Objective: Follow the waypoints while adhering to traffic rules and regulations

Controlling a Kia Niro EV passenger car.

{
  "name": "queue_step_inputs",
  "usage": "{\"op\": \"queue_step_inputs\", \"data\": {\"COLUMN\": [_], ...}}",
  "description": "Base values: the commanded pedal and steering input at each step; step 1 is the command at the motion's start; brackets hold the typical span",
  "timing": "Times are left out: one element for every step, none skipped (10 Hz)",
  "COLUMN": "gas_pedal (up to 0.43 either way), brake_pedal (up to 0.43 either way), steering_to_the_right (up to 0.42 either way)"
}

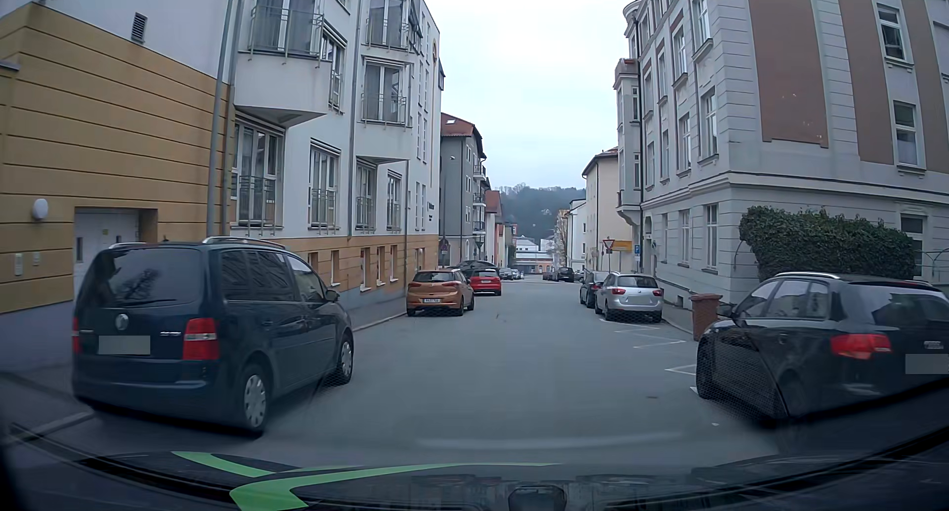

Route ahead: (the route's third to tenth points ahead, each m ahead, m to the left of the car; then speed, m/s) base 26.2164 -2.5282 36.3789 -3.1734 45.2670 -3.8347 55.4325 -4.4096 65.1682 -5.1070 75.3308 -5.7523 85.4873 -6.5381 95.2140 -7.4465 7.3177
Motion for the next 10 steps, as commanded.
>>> {"op": "queue_step_inputs", "data": {"gas_pedal": [0.047, 0.047, 0.047, 0.047, 0.047, 0.047, 0.047, 0.047, 0.047, 0.039], "brake_pedal": [0.0, 0.0, 0.0, 0.0, 0.0, 0.0, 0.0, 0.0, 0.0, 0.0], "steering_to_the_right": [0.024, 0.027, 0.028, 0.028, 0.027, 0.028, 0.027, 0.027, 0.027, 0.027]}}
